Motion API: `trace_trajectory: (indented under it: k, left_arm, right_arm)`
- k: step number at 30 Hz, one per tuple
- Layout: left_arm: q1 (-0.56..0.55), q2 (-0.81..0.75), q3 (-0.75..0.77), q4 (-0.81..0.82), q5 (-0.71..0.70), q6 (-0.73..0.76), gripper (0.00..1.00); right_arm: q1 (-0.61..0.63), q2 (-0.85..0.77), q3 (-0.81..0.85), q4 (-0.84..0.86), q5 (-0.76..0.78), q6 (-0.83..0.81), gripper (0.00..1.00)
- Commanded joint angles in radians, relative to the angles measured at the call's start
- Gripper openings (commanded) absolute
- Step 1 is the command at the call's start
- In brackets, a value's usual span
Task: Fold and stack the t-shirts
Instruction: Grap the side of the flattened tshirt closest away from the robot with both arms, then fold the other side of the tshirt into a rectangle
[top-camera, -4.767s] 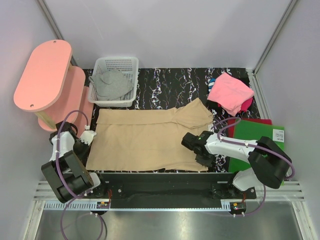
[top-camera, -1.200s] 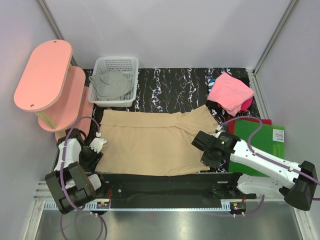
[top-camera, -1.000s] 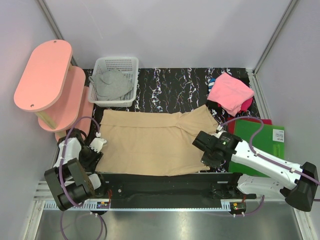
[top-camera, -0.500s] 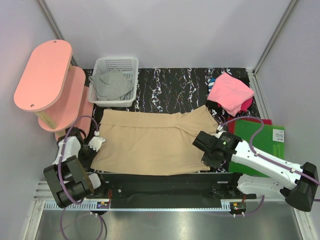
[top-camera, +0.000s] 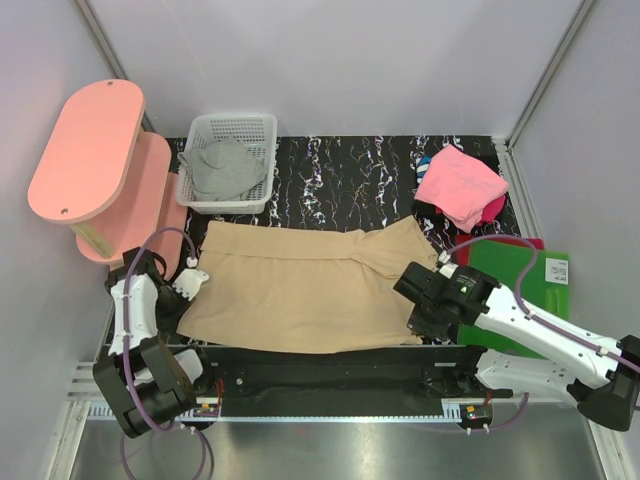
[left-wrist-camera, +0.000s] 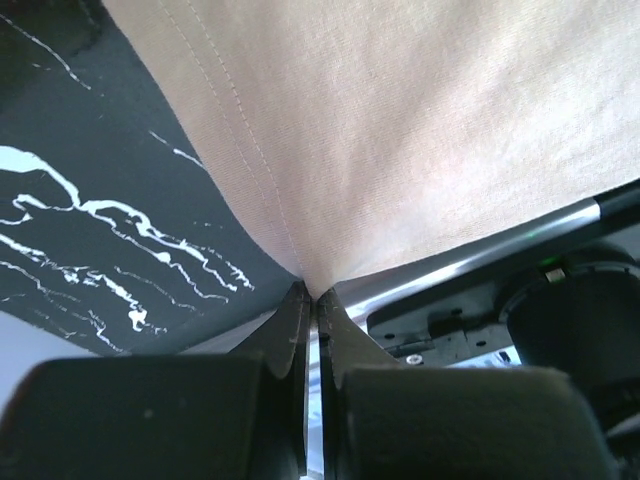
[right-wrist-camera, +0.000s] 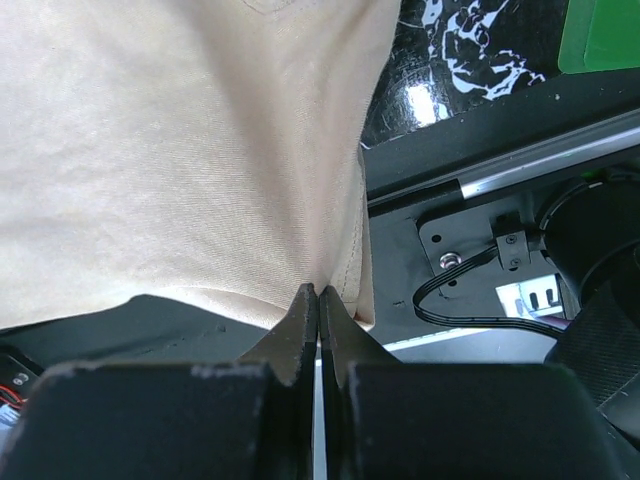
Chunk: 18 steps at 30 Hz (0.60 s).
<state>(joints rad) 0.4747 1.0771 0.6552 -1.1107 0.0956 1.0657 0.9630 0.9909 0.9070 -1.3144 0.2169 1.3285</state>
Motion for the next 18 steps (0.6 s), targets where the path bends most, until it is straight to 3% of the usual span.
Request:
trace_trajectory:
  k: [1,7,18]
  left_arm:
    - [0.005,0.001,0.070,-0.051,0.023,0.022,0.00]
    - [-0.002,0.078,0.181,-0.066,0.039,-0.012,0.00]
    - [-0.116,0.279,0.340,-0.037,0.032,-0.145,0.00]
  right_arm:
    - [0.010,-0.029,0.033,-0.066,-0.001,-0.003,0.00]
    - [0.008,-0.046,0.047,-0.065,0.079,0.029,0.00]
    - [-0.041,0.046,0.053,0.010,0.154,0.002,0.00]
